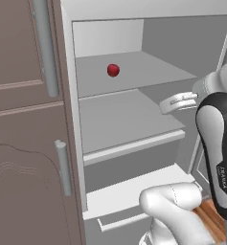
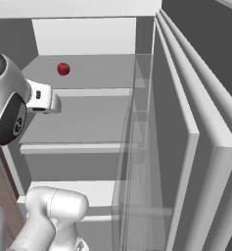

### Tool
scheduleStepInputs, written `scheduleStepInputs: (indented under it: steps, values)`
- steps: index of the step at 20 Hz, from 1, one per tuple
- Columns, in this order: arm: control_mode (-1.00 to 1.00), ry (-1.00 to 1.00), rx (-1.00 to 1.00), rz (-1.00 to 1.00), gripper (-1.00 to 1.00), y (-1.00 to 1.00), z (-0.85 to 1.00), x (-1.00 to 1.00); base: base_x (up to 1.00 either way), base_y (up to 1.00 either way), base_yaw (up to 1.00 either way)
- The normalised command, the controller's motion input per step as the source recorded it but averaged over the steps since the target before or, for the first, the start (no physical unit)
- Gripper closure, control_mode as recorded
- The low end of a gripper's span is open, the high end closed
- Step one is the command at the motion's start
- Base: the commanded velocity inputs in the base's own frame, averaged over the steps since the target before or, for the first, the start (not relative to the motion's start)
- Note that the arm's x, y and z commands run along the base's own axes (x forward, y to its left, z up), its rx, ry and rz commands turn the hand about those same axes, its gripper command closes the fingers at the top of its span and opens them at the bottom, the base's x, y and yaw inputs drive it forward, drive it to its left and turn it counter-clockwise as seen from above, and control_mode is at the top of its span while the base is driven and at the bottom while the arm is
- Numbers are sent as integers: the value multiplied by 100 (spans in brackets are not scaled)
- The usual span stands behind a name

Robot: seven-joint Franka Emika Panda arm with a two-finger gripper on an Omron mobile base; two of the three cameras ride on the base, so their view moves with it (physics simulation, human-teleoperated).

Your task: Pick the apple and orange from the fridge and place them inside the tupperware on the counter.

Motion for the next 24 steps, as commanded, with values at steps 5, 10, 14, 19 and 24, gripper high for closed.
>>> scheduleStepInputs:
  steps: [5,10,14,19,24]
  values:
    - [-100,0,4,0,-100,0,1,58,0,0,0]
    - [-100,0,0,0,-100,0,0,61,0,0,0]
    - [-100,0,0,0,-100,4,0,58,0,0,0]
    - [-100,-4,0,0,-100,15,0,49,0,0,0]
    - [-100,-5,0,0,-100,21,0,48,0,0,0]
